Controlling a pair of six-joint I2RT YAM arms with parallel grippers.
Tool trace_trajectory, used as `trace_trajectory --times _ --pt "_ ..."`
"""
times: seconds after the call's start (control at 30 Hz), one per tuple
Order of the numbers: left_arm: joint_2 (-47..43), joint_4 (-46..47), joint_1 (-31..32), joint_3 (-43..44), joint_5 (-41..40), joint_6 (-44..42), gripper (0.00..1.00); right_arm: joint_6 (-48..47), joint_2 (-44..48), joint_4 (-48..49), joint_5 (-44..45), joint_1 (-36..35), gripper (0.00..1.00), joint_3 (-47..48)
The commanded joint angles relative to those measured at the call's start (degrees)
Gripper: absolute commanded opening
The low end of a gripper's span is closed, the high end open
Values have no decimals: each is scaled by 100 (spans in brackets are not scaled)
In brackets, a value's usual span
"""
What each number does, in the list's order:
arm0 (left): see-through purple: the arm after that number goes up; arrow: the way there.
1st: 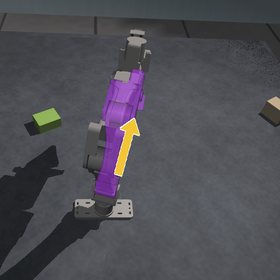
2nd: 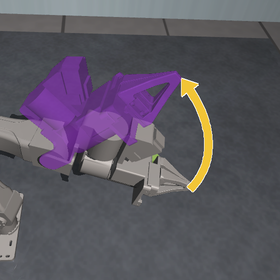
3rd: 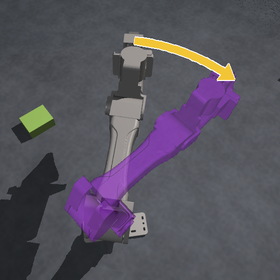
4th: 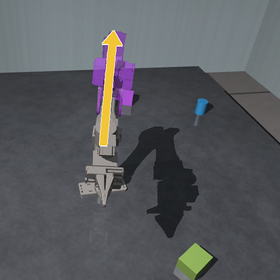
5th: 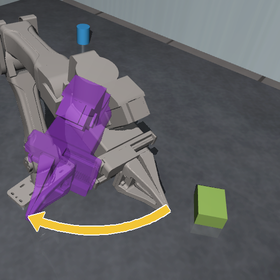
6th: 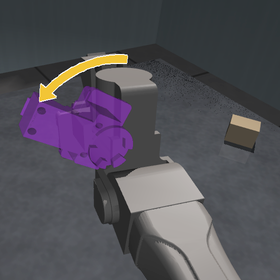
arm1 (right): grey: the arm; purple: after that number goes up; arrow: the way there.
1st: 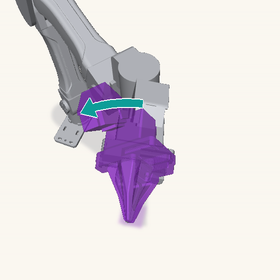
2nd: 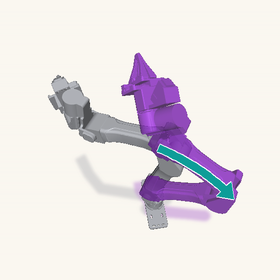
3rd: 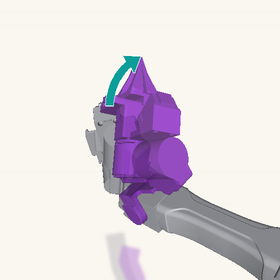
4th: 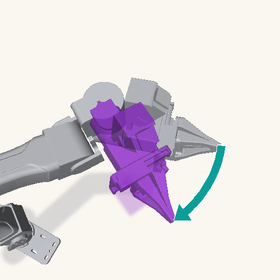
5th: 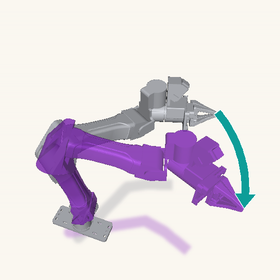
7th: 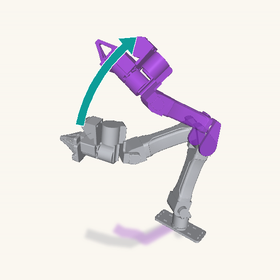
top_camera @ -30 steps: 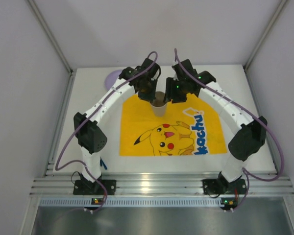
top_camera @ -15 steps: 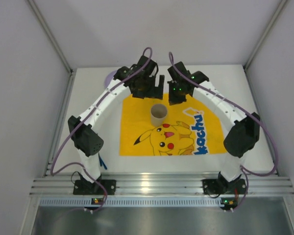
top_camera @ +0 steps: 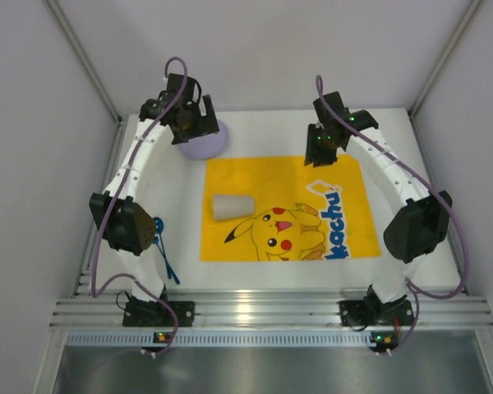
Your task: Set the dinner table for one person
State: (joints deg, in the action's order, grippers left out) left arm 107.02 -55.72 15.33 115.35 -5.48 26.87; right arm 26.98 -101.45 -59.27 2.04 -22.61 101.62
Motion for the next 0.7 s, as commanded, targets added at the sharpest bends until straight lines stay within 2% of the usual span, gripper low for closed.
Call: trace_trajectory --times 0.0,0.03,0.07,0.1,0.17,0.23,0.27,0.3,0.33,0.43,0.6,0.67 --pt "-111 387 93 -284 -120 -7 98 -333 249 301 -679 -822 47 190" --pt "-181 422 32 -563 -207 63 98 -343 83 241 -575 -1067 59 261" --pt "-269 526 -160 -749 -295 142 98 -343 -49 170 -469 -1548 75 496" --pt "-357 606 -293 -960 -279 334 98 -343 -190 83 -364 -1753 83 647" --pt "-682 685 -774 -1625 -235 564 98 -264 -671 -155 -222 -2166 90 1111" --pt "-1032 747 -1127 -2084 -165 828 98 -133 -998 -348 -222 -2309 90 1403" --pt "-1321 878 -1460 -2861 -16 950 98 -97 -1295 -471 -231 -2422 90 1691" --pt "-1324 1027 -1646 -2869 81 986 98 -105 -1438 -472 -231 -2476 90 1816" --pt "-1594 1142 -1900 -3391 186 1013 98 -105 -1657 -524 -222 -2528 90 1922" --pt "-1947 1424 -2226 -4184 424 1092 98 -62 -2131 -647 120 -2739 89 2447" --pt "-2545 1503 -2351 -4784 512 1092 98 96 -2949 -946 559 -3003 86 3398" --pt "-2703 1486 -2351 -4943 784 1083 98 131 -3266 -964 683 -3108 86 3688"
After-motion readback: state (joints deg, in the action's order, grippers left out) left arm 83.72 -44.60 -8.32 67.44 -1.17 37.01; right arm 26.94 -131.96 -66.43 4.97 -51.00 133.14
